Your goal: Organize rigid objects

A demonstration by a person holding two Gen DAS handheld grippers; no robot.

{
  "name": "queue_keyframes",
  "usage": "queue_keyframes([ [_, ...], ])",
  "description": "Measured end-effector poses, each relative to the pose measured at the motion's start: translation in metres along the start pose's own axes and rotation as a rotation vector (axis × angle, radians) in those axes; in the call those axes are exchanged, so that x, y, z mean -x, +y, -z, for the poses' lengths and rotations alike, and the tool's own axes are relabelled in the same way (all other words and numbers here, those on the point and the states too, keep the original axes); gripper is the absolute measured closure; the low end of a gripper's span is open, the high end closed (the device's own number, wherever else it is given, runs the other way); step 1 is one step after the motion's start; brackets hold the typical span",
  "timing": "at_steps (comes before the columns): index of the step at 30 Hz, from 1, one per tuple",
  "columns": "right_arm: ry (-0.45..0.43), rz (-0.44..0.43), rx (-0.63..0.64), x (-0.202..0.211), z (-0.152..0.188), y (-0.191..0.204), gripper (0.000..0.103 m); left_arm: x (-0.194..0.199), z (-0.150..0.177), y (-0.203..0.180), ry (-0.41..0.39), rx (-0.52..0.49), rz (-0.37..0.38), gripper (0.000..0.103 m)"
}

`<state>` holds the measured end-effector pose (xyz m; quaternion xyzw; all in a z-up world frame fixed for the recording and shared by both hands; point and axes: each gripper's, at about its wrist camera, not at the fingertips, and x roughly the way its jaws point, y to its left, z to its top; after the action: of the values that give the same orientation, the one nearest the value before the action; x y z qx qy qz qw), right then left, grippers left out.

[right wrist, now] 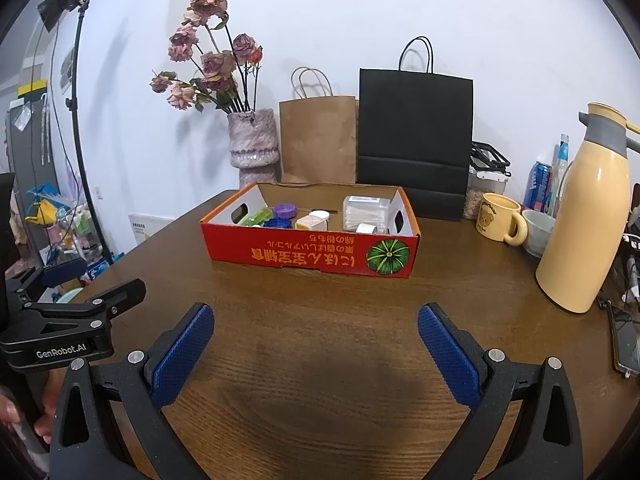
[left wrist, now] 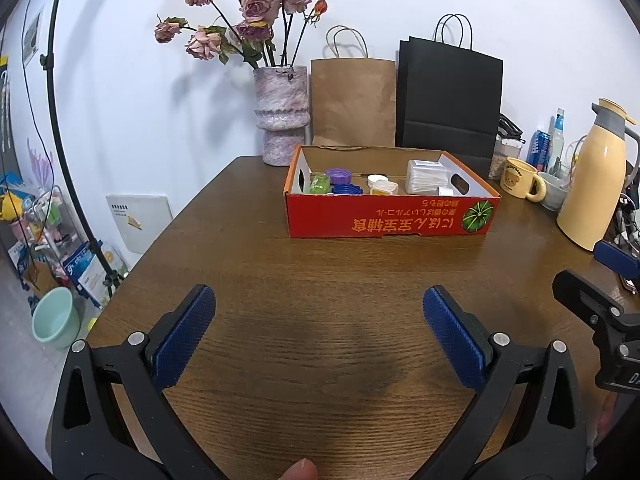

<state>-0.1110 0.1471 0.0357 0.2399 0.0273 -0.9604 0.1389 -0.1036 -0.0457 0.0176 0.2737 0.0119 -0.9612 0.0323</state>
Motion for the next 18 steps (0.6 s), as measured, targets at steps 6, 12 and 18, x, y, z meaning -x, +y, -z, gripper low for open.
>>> queue_keyframes([
  [6, 0.002, 0.002, -0.002, 0.0009, 0.001, 0.0004, 0.0, 0.0019, 0.0008, 0.0007, 0.0, 0.002, 0.004, 0.0],
  [12, -0.003, 0.006, -0.006, 0.0028, 0.0008, 0.0002, 0.0, 0.0026, 0.0013, 0.0002, -0.002, 0.001, 0.006, 0.0],
  [18, -0.004, 0.006, -0.006, 0.004, 0.0009, 0.0003, 0.0, 0.0051, 0.0021, -0.001, -0.004, -0.003, 0.007, 0.0],
])
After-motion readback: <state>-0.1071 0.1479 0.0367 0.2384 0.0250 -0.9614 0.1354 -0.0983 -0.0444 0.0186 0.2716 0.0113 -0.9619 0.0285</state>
